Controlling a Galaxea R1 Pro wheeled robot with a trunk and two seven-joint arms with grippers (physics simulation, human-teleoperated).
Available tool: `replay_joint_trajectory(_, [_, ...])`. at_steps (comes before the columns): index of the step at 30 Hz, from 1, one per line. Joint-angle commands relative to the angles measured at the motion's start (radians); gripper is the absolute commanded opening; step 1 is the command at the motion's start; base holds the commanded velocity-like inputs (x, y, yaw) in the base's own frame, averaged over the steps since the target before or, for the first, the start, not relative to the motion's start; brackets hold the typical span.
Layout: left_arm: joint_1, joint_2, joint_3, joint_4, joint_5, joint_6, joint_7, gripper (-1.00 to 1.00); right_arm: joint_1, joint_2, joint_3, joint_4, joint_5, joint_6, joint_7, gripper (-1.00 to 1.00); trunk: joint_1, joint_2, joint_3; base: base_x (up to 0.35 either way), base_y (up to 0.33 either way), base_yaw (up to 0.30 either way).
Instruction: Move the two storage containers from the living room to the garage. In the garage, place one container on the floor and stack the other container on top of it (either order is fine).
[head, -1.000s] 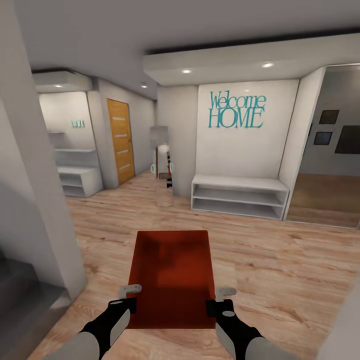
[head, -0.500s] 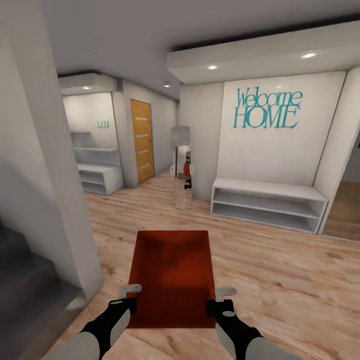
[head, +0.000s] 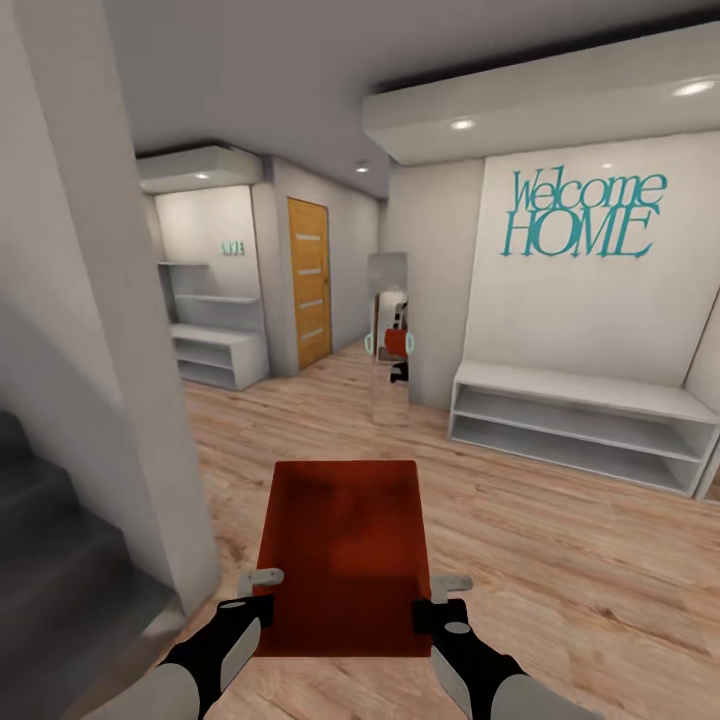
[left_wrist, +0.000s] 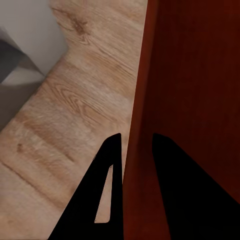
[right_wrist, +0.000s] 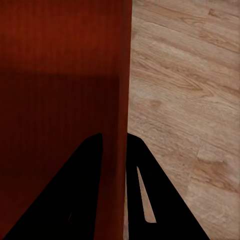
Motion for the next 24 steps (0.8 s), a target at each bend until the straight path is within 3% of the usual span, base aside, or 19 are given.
replay_joint_trajectory(1, [-0.001, 0.051, 0.014, -0.004, -0.008, 0.007, 0.011, -1.0, -0.001, -0.001, -0.021, 0.0, -0.009, -0.004, -0.006, -1.0, 0.001, -0.001, -0.001, 0.321, 0.0, 0.009])
replay_joint_trajectory(24, [0.0, 0.051, 0.015, -0.004, -0.008, 0.007, 0.011, -1.0, -0.001, -0.002, -0.021, 0.0, -0.008, -0.006, -0.01, -1.0, 0.001, -0.001, -0.001, 0.321, 0.0, 0.001])
